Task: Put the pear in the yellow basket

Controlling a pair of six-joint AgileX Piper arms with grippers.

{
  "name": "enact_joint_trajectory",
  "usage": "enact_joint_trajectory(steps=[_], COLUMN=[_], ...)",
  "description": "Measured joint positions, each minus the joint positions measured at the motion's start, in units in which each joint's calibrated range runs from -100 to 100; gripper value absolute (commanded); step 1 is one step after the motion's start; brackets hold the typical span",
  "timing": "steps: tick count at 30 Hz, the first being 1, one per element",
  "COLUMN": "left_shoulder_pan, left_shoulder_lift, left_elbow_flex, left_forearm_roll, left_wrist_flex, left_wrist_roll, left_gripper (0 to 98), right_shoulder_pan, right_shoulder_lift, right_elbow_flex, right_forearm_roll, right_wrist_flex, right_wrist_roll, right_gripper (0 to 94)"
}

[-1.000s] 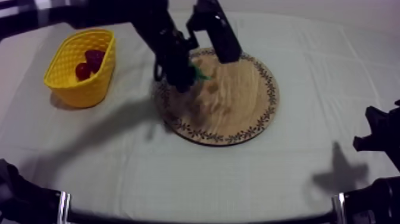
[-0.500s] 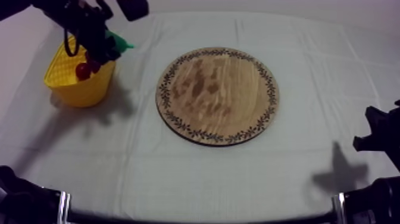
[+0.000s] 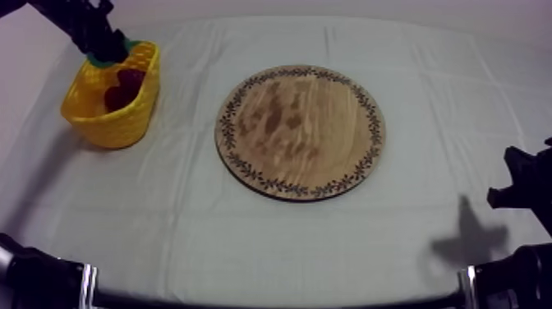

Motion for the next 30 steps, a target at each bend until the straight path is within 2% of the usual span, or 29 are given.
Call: enact_joint_trajectory(steps=[6,17,20,25,30], left_shoulder_pan=[-2.58,-3.73,-3.74,-3.61,-3.07], left_shoulder_lift=[3.86,7.27,7.48,7.48,6.95], left_elbow_flex=[2.23,3.58,3.04,2.53,2.04], left_forearm_roll=[-0.19,0.51,0.56,-0.13,-0.83], left_wrist_flex=[-1.88,-3.16,-3.57,-4.09,-4.21], left_wrist_roll=[-0.18,-0.2,0.18,2.07,4.22], left_gripper=[50.7,52.3,61.3,87.5,94.7], right_shoulder_pan=[0.0,-0.04,0.0,0.0,0.0], right_shoulder_lift=[0.0,0.0,0.0,0.0,0.0], right_elbow_flex=[0.0,0.0,0.0,0.0,0.0], right_forearm_roll=[0.0,0.0,0.0,0.0,0.0], right_wrist_flex=[0.0,0.0,0.0,0.0,0.0], right_wrist_roll=[0.0,0.0,0.0,0.0,0.0], right_gripper=[0.5,0.5,0.5,0.5,0.5])
